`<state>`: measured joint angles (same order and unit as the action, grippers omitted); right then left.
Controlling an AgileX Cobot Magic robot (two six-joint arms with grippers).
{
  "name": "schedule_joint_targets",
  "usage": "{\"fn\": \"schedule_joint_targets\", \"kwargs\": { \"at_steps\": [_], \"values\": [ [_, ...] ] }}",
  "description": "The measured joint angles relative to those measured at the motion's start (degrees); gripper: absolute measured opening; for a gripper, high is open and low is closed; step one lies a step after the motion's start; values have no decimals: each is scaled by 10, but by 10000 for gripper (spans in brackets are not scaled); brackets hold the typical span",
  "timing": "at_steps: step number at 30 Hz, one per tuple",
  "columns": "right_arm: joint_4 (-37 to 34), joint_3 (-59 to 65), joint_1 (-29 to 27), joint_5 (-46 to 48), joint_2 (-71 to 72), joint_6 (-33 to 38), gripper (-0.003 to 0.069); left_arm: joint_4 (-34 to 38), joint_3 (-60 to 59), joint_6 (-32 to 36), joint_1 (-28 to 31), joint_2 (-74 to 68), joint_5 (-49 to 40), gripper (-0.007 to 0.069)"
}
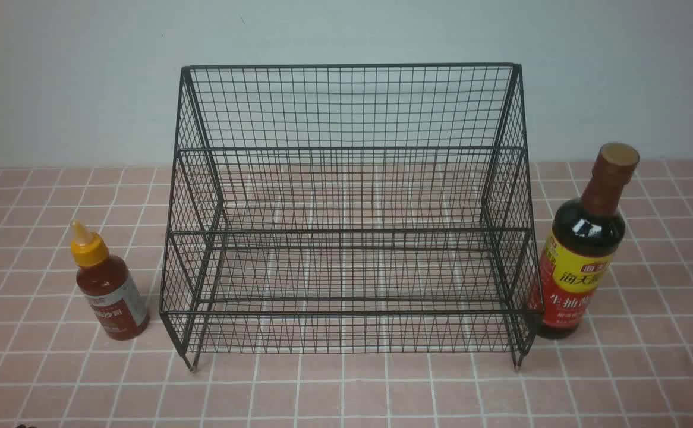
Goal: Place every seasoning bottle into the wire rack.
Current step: Use the left arm to grab the condiment bottle closest to it
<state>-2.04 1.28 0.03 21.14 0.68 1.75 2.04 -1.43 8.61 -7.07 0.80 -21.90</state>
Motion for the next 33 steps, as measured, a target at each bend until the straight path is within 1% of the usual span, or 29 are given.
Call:
{"fn": "schedule_joint_targets", "kwargs": {
  "at_steps": [33],
  "values": [
    [0, 0, 0, 0, 0, 0, -11, -6, 0, 1, 0, 0, 2, -6]
  ]
}}
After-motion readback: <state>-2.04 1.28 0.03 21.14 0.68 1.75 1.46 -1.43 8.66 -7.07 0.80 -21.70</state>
